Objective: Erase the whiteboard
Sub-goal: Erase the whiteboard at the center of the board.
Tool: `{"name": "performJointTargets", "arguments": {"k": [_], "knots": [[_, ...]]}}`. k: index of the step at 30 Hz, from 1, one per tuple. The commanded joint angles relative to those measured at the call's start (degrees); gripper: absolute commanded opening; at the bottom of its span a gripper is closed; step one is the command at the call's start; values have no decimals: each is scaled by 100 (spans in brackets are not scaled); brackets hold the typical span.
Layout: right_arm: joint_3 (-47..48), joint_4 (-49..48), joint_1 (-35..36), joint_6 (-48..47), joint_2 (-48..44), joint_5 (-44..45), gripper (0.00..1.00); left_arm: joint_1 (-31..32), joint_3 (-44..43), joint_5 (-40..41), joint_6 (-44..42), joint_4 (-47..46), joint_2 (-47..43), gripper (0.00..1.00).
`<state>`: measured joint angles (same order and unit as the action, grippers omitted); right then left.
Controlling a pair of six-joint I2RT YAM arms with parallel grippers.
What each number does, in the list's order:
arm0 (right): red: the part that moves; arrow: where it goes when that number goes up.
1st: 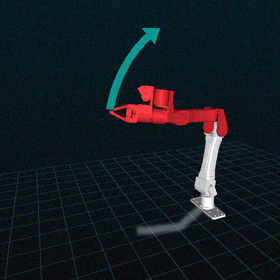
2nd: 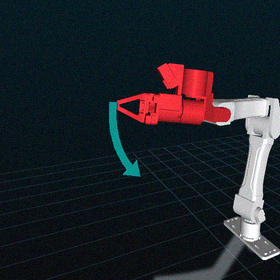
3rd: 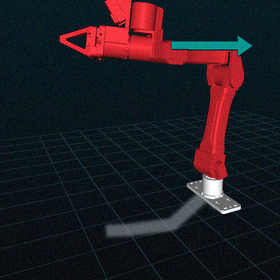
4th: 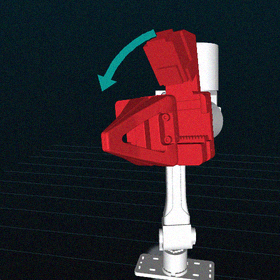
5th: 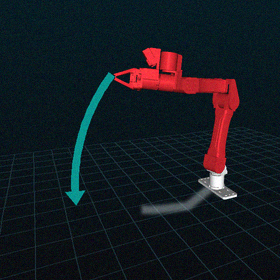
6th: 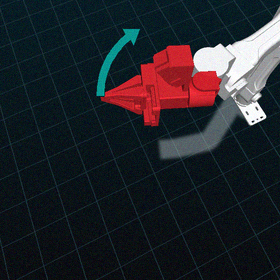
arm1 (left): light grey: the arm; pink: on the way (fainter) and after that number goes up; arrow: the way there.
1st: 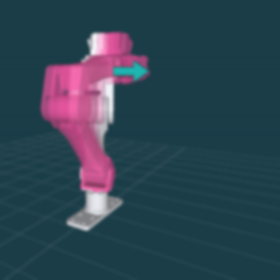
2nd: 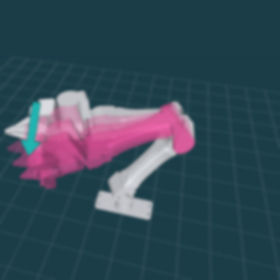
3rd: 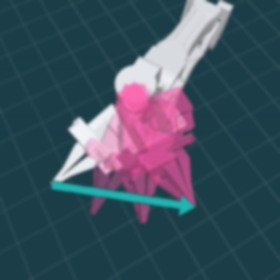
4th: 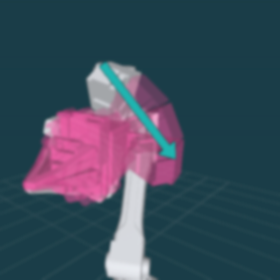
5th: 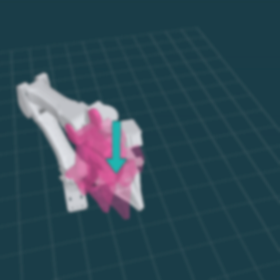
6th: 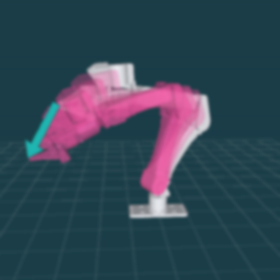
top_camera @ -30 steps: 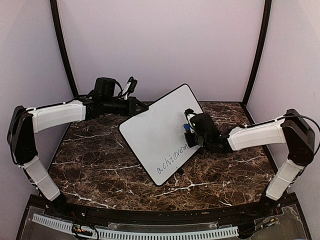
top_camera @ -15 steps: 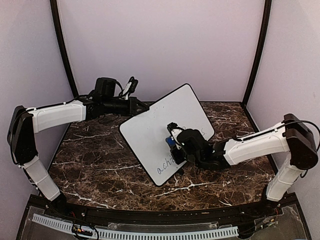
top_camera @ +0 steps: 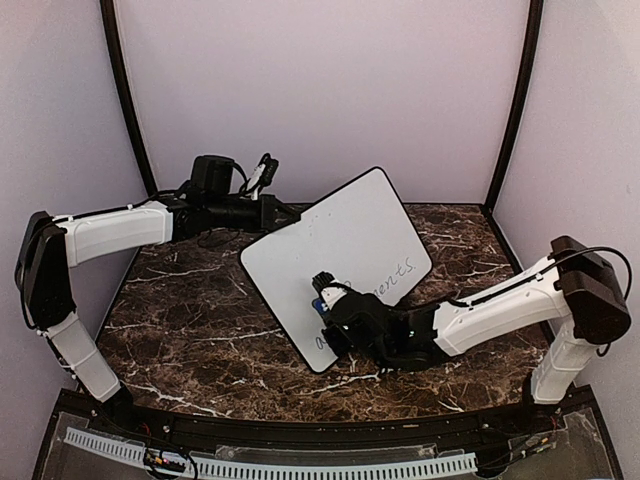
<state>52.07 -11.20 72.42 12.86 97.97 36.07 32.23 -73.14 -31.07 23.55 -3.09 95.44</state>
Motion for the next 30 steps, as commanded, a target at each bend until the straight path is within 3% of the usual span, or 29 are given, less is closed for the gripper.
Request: {"name": "performJointTargets", "arguments": {"k": [1,14,30], "knots": [[180,-271,270,181,273,-73,23,292,55,-352,-270,277,76,0],[463,-194,499,188,543,51,23,293,55,-339,-272,274,63,0],[-316,-373,-914,-259,-189,-13,24,293,52,-364,-272,275,39,0]]}}
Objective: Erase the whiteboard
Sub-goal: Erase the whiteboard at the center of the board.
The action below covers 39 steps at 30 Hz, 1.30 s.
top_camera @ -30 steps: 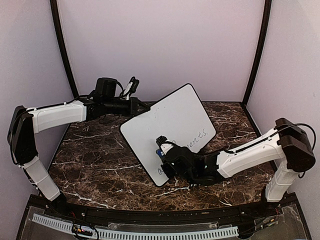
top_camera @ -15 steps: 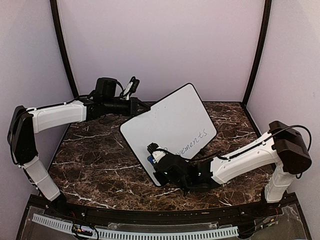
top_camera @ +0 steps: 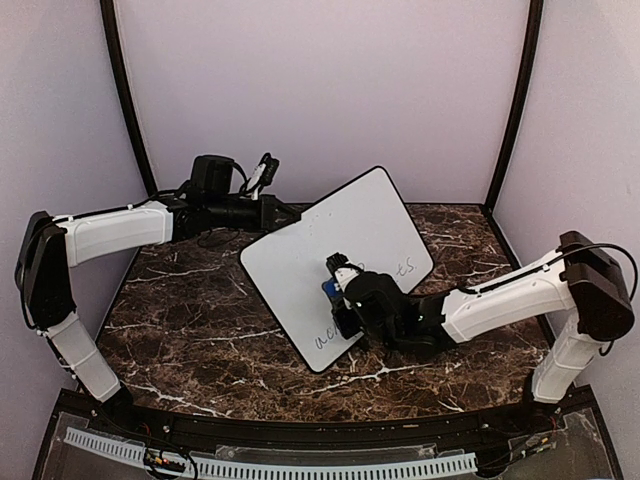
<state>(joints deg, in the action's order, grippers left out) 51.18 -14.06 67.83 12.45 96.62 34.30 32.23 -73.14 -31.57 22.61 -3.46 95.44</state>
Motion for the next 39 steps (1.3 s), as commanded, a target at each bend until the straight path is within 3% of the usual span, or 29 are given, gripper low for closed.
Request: {"name": "performJointTargets", "arguments": {"k": [1,8,24,39], "knots": [[-245,-94,-549,-250,-74,162,23,293,53,-314,-178,314,42,0],[-231,-217,-596,-340,-154,-49,23,293,46,-300,-169,311,66,0],[-99,-563,768,-216,264,134,23,300,46,-286,-167,312,109,0],[156,306,1006,-67,300,-192,23,302,46,-226,-178,459,107,0]]}}
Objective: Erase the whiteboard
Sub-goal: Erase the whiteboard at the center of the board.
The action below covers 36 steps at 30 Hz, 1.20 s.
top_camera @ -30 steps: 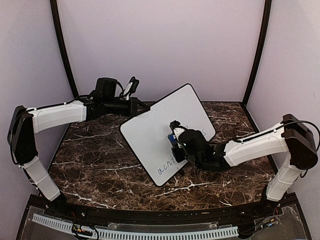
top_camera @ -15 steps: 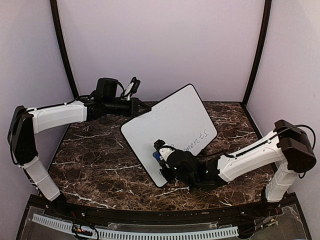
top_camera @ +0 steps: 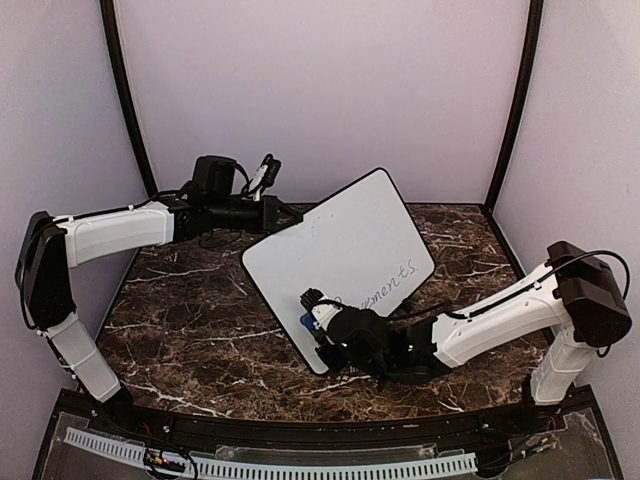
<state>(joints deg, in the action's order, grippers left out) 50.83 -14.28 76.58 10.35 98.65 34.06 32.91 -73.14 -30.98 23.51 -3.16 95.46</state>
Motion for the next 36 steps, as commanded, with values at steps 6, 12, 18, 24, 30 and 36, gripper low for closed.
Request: {"name": "performJointTargets", "arguments": {"k": [6,12,18,24,30,36], "knots": [[331,1103,182,456,83,-178,23,234,46,-282,-268,430,113,0],[417,1989,212,881,109,-23,23,234,46,-283,-268,430,126,0],[455,2426,275,1010,170,-111,23,234,46,-233,-268,445,122,0],[514,2826,318,1112,167,-265,23,234,46,-198,-276,456,114,0],[545,3032,327,1169,137,-481,24,234,46,-209,-276,457,114,0],[641,3111,329,1135,140,-444,24,234,46,-213,-276,450,116,0]]}}
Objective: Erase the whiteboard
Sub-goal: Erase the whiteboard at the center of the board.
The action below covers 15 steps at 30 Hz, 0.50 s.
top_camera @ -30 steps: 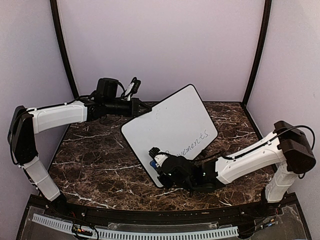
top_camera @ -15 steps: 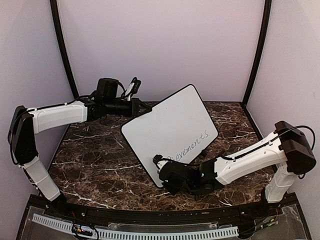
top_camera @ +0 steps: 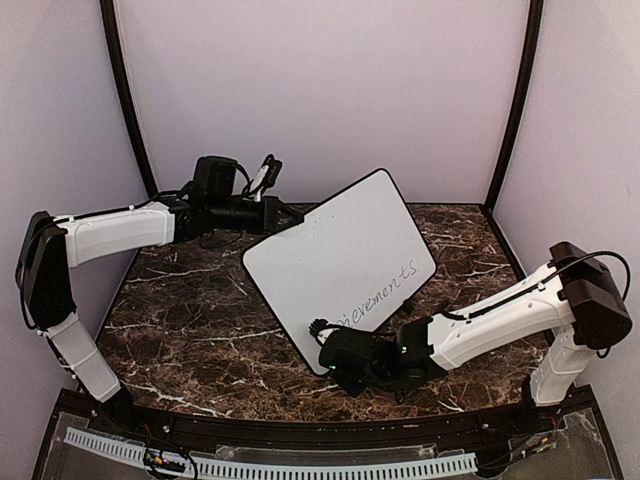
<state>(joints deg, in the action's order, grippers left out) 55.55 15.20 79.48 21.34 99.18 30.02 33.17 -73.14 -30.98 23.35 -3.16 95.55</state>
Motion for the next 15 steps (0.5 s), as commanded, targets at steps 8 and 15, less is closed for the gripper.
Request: {"name": "performJointTargets", "arguments": {"k": [8,15], "knots": [[826,7,-37,-497,181,283,24,208,46,-210,-259,448,100,0],[691,72,-227,-494,135,-24,24,208,46,-180,-270,465,53,0]]}}
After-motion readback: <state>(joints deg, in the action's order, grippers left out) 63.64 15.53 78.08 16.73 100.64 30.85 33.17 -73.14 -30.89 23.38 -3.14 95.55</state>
